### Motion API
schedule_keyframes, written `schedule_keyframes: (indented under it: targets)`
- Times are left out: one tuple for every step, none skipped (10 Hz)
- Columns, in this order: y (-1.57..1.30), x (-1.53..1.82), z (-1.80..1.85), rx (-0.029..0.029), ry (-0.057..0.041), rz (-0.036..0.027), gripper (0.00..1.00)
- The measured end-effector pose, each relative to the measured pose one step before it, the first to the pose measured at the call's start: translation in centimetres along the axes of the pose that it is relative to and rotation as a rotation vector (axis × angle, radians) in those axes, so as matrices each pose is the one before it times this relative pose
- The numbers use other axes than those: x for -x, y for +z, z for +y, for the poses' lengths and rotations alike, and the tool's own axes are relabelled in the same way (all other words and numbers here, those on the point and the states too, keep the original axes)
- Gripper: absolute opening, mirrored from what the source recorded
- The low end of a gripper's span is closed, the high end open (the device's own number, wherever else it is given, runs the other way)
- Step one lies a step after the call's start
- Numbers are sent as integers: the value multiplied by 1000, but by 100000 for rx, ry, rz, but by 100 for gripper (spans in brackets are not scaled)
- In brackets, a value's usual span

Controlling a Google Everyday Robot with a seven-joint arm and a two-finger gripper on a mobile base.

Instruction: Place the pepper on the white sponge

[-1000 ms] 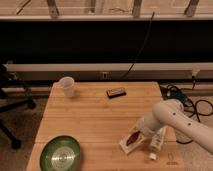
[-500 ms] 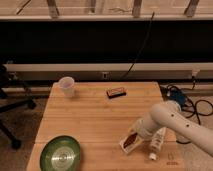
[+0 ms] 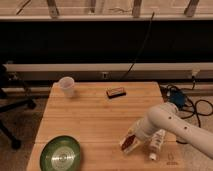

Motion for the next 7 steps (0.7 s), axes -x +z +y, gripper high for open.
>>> schedule_keyframes:
  targets:
    - [167, 118, 49, -154, -110, 935, 19]
    - [136, 88, 24, -322, -3, 1123, 29]
    - [71, -39, -4, -516, 265, 1510, 40]
    - [38, -29, -101, -519, 175, 1059, 49]
    - [38, -107, -103, -563, 270, 1288, 60]
    - [66, -77, -40, -368, 284, 969, 72]
    - [74, -65, 2, -83, 204, 771, 78]
